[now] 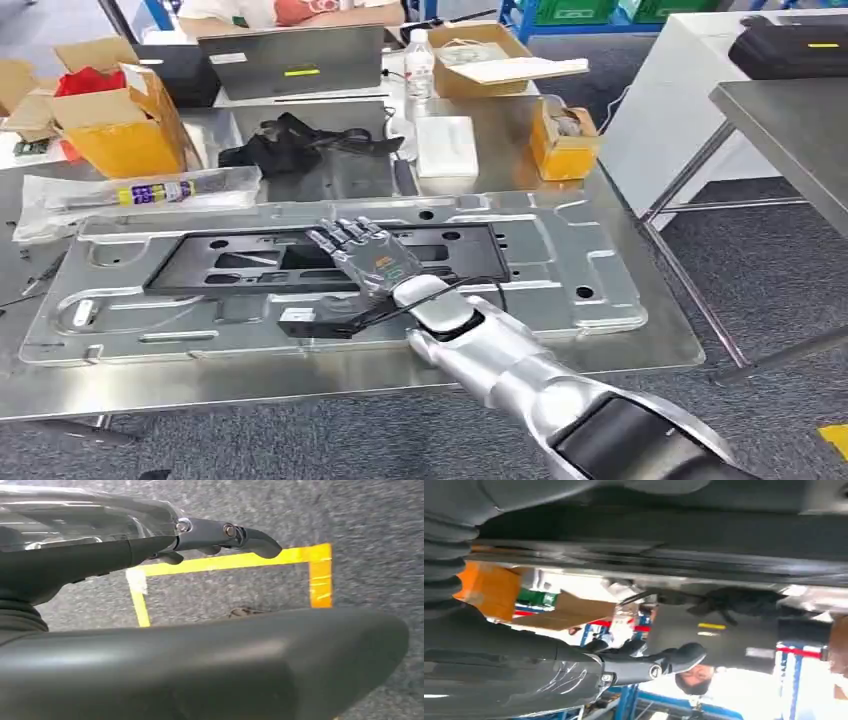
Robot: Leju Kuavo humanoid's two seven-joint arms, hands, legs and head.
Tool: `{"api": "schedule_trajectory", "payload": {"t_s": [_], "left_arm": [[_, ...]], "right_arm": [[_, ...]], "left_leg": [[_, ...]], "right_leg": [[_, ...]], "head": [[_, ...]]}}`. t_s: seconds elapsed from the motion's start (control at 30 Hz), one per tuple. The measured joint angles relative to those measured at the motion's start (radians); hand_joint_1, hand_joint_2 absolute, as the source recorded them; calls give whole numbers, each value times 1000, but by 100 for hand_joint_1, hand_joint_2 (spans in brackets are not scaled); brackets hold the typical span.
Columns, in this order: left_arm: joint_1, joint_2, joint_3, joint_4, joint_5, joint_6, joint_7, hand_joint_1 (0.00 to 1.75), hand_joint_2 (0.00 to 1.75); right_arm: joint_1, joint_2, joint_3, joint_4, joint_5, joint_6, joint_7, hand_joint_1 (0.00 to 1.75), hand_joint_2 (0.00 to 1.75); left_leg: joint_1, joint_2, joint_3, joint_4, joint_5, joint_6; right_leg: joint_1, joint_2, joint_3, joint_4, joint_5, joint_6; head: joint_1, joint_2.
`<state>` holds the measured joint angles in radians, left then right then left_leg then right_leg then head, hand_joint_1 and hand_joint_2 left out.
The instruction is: Take the parts from the cabinet and place them on the table.
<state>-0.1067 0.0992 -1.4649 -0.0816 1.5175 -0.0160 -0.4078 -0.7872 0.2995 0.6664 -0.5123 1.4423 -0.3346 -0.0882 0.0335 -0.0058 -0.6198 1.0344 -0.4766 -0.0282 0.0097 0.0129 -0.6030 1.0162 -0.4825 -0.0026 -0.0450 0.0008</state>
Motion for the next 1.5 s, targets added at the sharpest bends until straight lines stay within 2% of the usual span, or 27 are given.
{"api": "schedule_trajectory", "payload": {"t_s": [0.07, 0.13, 0.23, 0.27, 0.3, 0.37, 0.43, 0.47, 0.57, 0.63, 0.67, 0.73, 0.77, 0.8, 0.87, 0.93, 0.97, 1.0, 1.1, 1.17, 1.27, 1.3, 1.33, 1.4, 1.43, 1.47, 1.5], "left_arm": [[2, 0, -3, 0, 1, 0, -3, 0, 0], [1, -1, -3, 0, 2, -2, -5, 0, 0], [-1, -1, -3, 0, 3, -3, -12, 0, 0], [1, 0, -3, 0, 4, -3, -12, 0, 0], [3, 0, -3, 0, 5, -4, -12, 0, 0], [6, 0, -3, 0, 5, -4, -14, 0, 0], [7, -2, 0, 0, 5, -4, -19, 0, 0], [9, -7, 2, -1, 5, -4, -21, 0, 0], [20, -7, 16, -1, 5, -4, -30, 0, 0], [22, -6, 33, -1, 5, -4, -41, 0, 0], [24, -7, 43, -1, 5, -4, -45, 0, 0], [29, -7, 68, -1, 5, -2, -52, 0, 0], [33, -7, 78, -1, 5, 2, -52, 0, 0], [37, -8, 87, -1, 5, 7, -50, 0, 0], [43, -8, 104, -1, 5, 13, -44, 0, 0], [43, -8, 125, -1, 5, 18, -44, 0, 0], [43, -11, 132, -1, 5, 21, -44, 0, 0], [44, -12, 139, -1, 5, 27, -45, 0, 0], [56, -17, 158, -1, 5, 37, -44, 0, 0], [56, -20, 168, 0, 5, 42, -43, 0, 0], [59, -20, 174, 1, 5, 48, -43, 0, 0], [60, -20, 175, 2, 5, 48, -43, 0, 0], [61, -20, 176, 3, 5, 48, -43, 0, 0], [62, -20, 177, 4, 5, 46, -48, 0, 0], [61, -20, 179, 4, 5, 45, -49, 0, 0], [60, -23, 181, 4, 5, 43, -51, 0, 0], [59, -23, 183, 5, 5, 43, -53, 0, 0]], "right_arm": [[4, 0, -6, 1, -27, -5, -41, 0, 0], [8, -1, -18, -12, -88, 2, -112, 0, 0], [34, -13, -57, -80, -263, 46, -255, 0, 0], [50, -21, -70, -109, -317, 67, -285, 0, 0], [67, -28, -81, -140, -385, 96, -313, 0, 0], [115, -47, -114, -243, -595, 178, -386, 0, 0], [171, -71, -172, -406, -893, 311, -436, 0, 0], [194, -84, -207, -489, -1021, 370, -451, 0, 0], [271, -105, -307, -689, -1301, 505, -471, 0, 0], [332, -108, -374, -837, -1489, 603, -478, 0, 0], [358, -109, -405, -910, -1562, 648, -475, 0, 0], [423, -116, -449, -1024, -1633, 702, -467, 0, 0], [462, -121, -464, -1074, -1647, 719, -467, 0, 0], [495, -125, -474, -1116, -1654, 735, -467, 0, 0], [549, -135, -489, -1187, -1659, 759, -475, 0, 0], [606, -145, -497, -1248, -1659, 776, -483, 0, 0], [632, -150, -499, -1272, -1659, 784, -489, 0, 0], [657, -154, -500, -1288, -1660, 788, -491, 0, 0], [725, -165, -500, -1327, -1668, 802, -510, 0, 0], [757, -173, -504, -1349, -1679, 806, -520, 0, 0], [793, -179, -516, -1365, -1688, 805, -521, 0, 0], [804, -182, -521, -1366, -1698, 805, -520, 0, 0], [810, -185, -523, -1368, -1709, 807, -518, 0, 0], [816, -190, -531, -1368, -1721, 811, -510, 0, 0], [819, -193, -536, -1369, -1722, 816, -510, 0, 0], [821, -194, -541, -1370, -1722, 818, -510, 0, 0], [826, -195, -544, -1371, -1723, 821, -511, 0, 0]], "left_leg": [[-6, -1, 0, 1, 0, 13], [-1, 1, 3, -3, 3, 25], [-3, 1, 4, -3, 1, 31], [-4, 1, 5, -2, 0, 33], [-5, 0, 6, -2, 0, 33], [-9, -2, 11, -2, -3, 37], [-13, -6, 15, -3, -4, 37], [-18, -7, 14, -4, -5, 35], [-10, -7, 16, -12, -3, 21], [-15, -3, 16, -7, -17, 13], [-15, -3, 2, 27, -47, 11], [-12, -3, -64, 179, -127, 4], [-12, -3, -95, 251, -156, 1], [-11, -3, -110, 287, -160, -2], [-6, -2, -71, 210, -104, -5], [-1, -1, 23, 25, -17, -7], [-5, -1, 38, -1, -33, -5], [-4, -4, 33, -1, -26, 7], [-10, -4, 30, 1, -19, 25], [-6, 0, 23, -3, -9, 41], [-8, 1, 8, -3, 2, 50], [-9, -1, 1, -3, 8, 50], [-11, -4, -6, -2, 14, 48], [-14, -16, -20, -3, 28, 46], [-15, -24, -26, -3, 36, 43], [-12, -28, -30, -3, 42, 40], [-14, -38, -32, -5, 51, 33]], "right_leg": [[-4, 0, 2, -2, 1, 5], [-5, -3, -4, 21, -23, 16], [-9, -8, -97, 230, -128, 24], [-9, -8, -132, 303, -150, 25], [-9, -8, -143, 320, -145, 25], [-8, -8, -95, 217, -76, 19], [0, -8, -11, 30, 9, -4], [3, -11, 5, 10, -4, -12], [9, -10, 2, -1, -1, -14], [-3, -16, 15, -28, 13, -19], [-5, -16, 17, -31, 14, -23], [-4, -18, 17, -31, 12, -25], [-4, -19, 17, -29, 13, -25], [-4, -18, 18, -29, 12, -24], [-5, -14, 18, -26, 12, -23], [-7, -11, 18, -13, 3, -11], [0, -9, 11, -3, -2, -3], [0, -8, 7, 5, -2, -1], [-5, -7, 7, 2, 5, 11], [-7, -9, -4, 36, -47, 22], [-13, -9, -70, 250, -181, 30], [-13, -9, -79, 298, -198, 31], [-13, -9, -66, 295, -191, 30], [-12, -6, 29, 157, -132, 23], [-10, 7, 94, 56, -101, 14], [-8, 51, 149, -27, -97, 1], [-4, 52, 157, -46, -96, 6]], "head": [[-1, 0], [1, 0], [1, 0], [2, 0], [2, 0], [2, 0], [2, 0], [0, 0], [1, 0], [1, 0], [1, 0], [0, 0], [0, 0], [0, 0], [0, 0], [0, 0], [0, 0], [3, 0], [2, 0], [3, 0], [3, 0], [3, 0], [3, 0], [3, 0], [3, 0], [3, 0], [2, 0]]}}
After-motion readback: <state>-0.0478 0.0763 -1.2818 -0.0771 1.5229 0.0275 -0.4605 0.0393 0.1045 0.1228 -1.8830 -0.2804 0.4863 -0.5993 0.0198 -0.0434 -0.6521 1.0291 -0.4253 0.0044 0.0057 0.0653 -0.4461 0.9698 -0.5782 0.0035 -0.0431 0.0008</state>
